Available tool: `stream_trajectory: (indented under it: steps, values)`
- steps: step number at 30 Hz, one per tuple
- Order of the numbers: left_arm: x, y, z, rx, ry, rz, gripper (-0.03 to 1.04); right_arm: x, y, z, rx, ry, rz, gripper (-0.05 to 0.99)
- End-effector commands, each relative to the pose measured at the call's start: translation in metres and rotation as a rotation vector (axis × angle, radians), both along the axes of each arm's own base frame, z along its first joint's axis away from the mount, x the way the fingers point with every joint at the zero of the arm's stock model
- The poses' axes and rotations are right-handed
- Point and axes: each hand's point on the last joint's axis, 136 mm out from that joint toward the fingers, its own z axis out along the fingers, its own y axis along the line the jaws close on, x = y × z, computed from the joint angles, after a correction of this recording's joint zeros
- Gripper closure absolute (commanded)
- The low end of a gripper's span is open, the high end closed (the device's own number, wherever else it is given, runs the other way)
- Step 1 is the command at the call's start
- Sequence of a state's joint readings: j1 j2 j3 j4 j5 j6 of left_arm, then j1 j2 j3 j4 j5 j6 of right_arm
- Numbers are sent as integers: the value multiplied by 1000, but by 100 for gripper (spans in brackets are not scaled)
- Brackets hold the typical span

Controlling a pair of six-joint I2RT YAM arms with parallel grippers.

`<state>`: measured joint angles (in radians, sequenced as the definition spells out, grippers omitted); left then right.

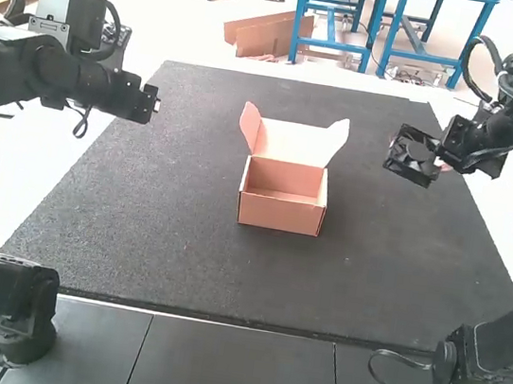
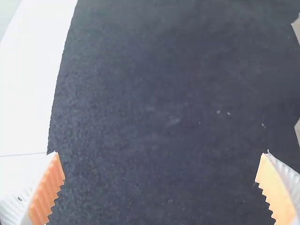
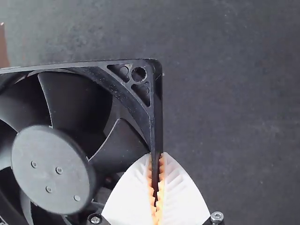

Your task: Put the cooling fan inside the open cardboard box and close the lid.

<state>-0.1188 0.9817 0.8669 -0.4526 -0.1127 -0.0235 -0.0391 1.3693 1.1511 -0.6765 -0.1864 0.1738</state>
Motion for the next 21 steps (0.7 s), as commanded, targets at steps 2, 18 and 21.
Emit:
stream_trajectory:
  steps: [2, 18, 21]
  values:
    - [-1, 0, 3, -2, -10, 3, 4, -13, 55, 9, 104, 18, 52, 95]
    - [-15, 0, 16, -7, -31, 1, 4, -21, 182, 5, 93, 72, 315, 95]
    - [-17, 1, 18, -7, -29, 1, 4, -14, 194, 1, 81, 85, 333, 95]
